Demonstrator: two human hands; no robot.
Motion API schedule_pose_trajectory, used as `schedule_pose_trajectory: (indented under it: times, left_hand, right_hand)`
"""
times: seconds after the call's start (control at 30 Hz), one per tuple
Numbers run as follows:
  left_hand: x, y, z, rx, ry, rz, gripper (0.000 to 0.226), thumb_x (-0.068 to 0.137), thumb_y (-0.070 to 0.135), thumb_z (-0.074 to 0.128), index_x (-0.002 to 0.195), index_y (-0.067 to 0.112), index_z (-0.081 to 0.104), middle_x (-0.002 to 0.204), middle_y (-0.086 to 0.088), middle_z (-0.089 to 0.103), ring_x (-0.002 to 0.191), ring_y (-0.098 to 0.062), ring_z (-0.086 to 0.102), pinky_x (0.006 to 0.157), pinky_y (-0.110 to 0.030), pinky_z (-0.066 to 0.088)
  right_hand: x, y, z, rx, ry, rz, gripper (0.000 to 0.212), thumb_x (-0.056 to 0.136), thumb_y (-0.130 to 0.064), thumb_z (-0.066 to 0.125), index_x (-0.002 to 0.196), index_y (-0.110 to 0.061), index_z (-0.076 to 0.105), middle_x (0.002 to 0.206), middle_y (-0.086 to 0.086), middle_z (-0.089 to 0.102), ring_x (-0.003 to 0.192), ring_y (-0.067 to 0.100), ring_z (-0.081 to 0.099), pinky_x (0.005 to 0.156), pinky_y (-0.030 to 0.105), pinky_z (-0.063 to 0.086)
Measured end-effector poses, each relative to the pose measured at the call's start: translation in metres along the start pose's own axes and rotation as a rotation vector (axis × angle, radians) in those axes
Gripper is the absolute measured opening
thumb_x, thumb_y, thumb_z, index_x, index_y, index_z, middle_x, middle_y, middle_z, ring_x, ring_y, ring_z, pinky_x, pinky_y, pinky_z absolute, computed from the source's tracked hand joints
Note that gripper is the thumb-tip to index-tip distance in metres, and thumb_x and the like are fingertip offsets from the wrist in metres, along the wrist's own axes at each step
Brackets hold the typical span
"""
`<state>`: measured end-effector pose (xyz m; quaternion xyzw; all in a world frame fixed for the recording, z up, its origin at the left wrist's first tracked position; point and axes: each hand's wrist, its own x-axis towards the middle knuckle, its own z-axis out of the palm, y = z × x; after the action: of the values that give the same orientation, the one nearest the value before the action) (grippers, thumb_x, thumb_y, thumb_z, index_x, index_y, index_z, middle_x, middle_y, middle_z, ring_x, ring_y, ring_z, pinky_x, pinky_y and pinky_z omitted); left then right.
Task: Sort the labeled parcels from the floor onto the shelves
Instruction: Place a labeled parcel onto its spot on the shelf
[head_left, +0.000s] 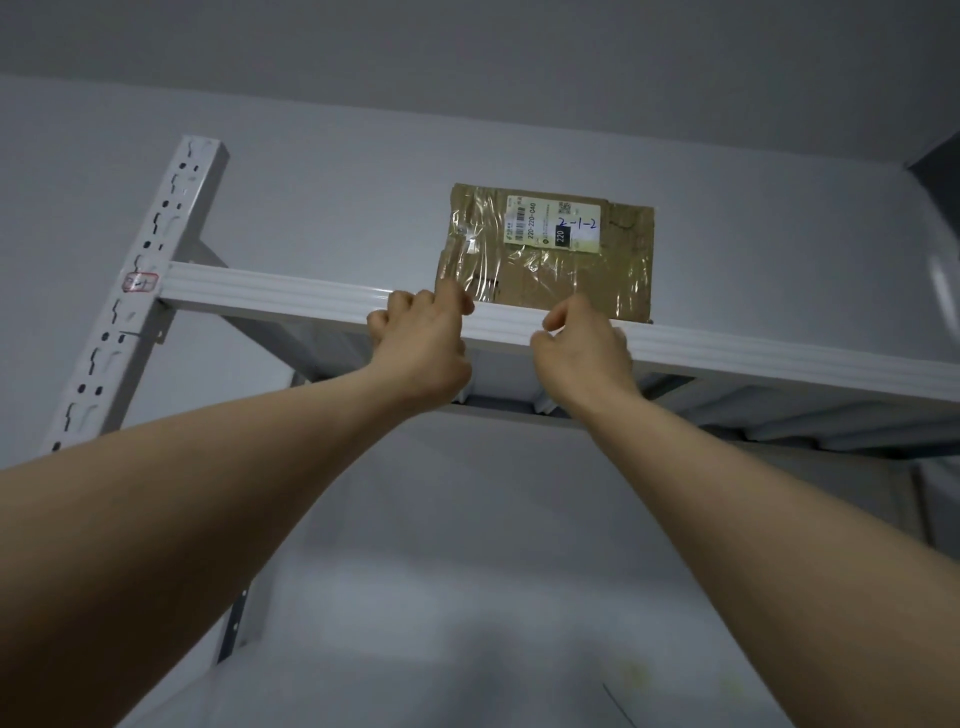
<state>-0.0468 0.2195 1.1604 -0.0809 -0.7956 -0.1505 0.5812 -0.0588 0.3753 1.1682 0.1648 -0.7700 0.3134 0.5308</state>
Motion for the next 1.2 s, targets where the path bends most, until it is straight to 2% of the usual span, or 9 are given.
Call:
schedule_pose_trajectory:
  times: [0.13, 0.27, 0.4, 0.5, 0.63, 0.73, 0.87, 1.1, 1.2]
  left_hand:
    - [-0.018, -0.007, -0.023, -0.071, -0.048, 0.074, 0.028, 0.094, 0.014, 0.050, 0.119, 0.025, 0.051, 0.102, 0.007, 0.063, 0.114, -0.026, 0.044, 0.091, -0.039, 0.031]
    - [-0.035, -0.025, -0.049, -0.131, -0.049, 0.137, 0.005, 0.098, 0.024, 0.052, 0.096, 0.024, 0.057, 0.097, 0.003, 0.065, 0.097, -0.024, 0.057, 0.081, -0.039, 0.048]
    - [-0.069, -0.052, -0.070, -0.220, -0.074, 0.075, 0.013, 0.099, 0.029, 0.051, 0.096, 0.019, 0.059, 0.092, 0.002, 0.064, 0.087, -0.021, 0.060, 0.079, -0.043, 0.053]
    - [-0.113, -0.076, -0.072, -0.314, -0.153, -0.009, 0.022, 0.101, 0.034, 0.047, 0.095, 0.017, 0.060, 0.088, -0.002, 0.066, 0.083, -0.023, 0.062, 0.079, -0.046, 0.054]
    - [-0.200, -0.103, -0.067, -0.431, -0.347, -0.167, 0.027, 0.102, 0.031, 0.045, 0.098, 0.014, 0.065, 0.082, -0.003, 0.067, 0.082, -0.026, 0.064, 0.079, -0.042, 0.054]
    - [-0.276, -0.124, -0.058, -0.465, -0.481, -0.249, 0.027, 0.101, 0.030, 0.047, 0.098, 0.014, 0.069, 0.096, -0.004, 0.070, 0.091, -0.025, 0.064, 0.083, -0.036, 0.053]
    - [-0.380, -0.152, -0.040, -0.457, -0.706, -0.326, 0.027, 0.101, 0.030, 0.046, 0.098, 0.014, 0.068, 0.094, -0.001, 0.068, 0.088, -0.024, 0.064, 0.074, -0.033, 0.051]
    - [-0.565, -0.194, -0.024, -0.313, -1.141, -0.315, 0.024, 0.101, 0.032, 0.047, 0.100, 0.018, 0.067, 0.096, 0.001, 0.066, 0.080, -0.017, 0.060, 0.067, -0.029, 0.044]
    - [-0.635, -0.217, -0.020, -0.246, -1.345, -0.340, 0.024, 0.099, 0.028, 0.049, 0.078, 0.021, 0.057, 0.081, 0.004, 0.062, 0.073, -0.016, 0.060, 0.061, -0.027, 0.040]
  right_hand:
    - [-0.027, -0.024, 0.009, -0.033, -0.017, -0.007, 0.016, 0.099, -0.026, 0.043, 0.098, -0.018, 0.057, 0.103, 0.005, 0.066, 0.102, 0.031, 0.057, 0.090, 0.045, 0.048]
    - [-0.055, -0.046, 0.015, -0.007, -0.031, 0.060, 0.022, 0.098, -0.031, 0.044, 0.086, -0.017, 0.055, 0.099, 0.009, 0.067, 0.093, 0.032, 0.060, 0.073, 0.037, 0.045]
    - [-0.098, -0.066, 0.025, 0.006, -0.064, 0.143, 0.036, 0.099, -0.038, 0.045, 0.068, -0.019, 0.048, 0.092, 0.009, 0.068, 0.089, 0.032, 0.061, 0.068, 0.032, 0.039]
    - [-0.151, -0.070, 0.043, 0.048, -0.119, 0.267, 0.044, 0.099, -0.037, 0.045, 0.059, -0.019, 0.040, 0.070, 0.004, 0.054, 0.067, 0.025, 0.051, 0.059, 0.030, 0.034]
    - [-0.241, -0.063, 0.071, 0.061, -0.229, 0.489, 0.042, 0.099, -0.034, 0.048, 0.061, -0.015, 0.044, 0.060, 0.002, 0.047, 0.057, 0.023, 0.044, 0.054, 0.029, 0.031]
    - [-0.320, -0.054, 0.087, 0.033, -0.334, 0.631, 0.041, 0.099, -0.038, 0.048, 0.065, -0.015, 0.047, 0.064, 0.005, 0.051, 0.057, 0.025, 0.046, 0.057, 0.030, 0.033]
    - [-0.428, -0.038, 0.100, -0.009, -0.450, 0.791, 0.043, 0.098, -0.036, 0.051, 0.060, -0.015, 0.049, 0.062, 0.007, 0.050, 0.054, 0.024, 0.044, 0.057, 0.030, 0.034]
    - [-0.589, -0.007, 0.118, -0.071, -0.699, 1.036, 0.049, 0.099, -0.036, 0.051, 0.089, 0.008, 0.068, 0.085, 0.019, 0.071, 0.071, 0.031, 0.063, 0.067, 0.033, 0.046]
    - [-0.646, 0.012, 0.128, -0.124, -0.861, 1.089, 0.041, 0.098, -0.032, 0.052, 0.086, 0.002, 0.069, 0.088, 0.017, 0.073, 0.083, 0.032, 0.068, 0.073, 0.034, 0.052]
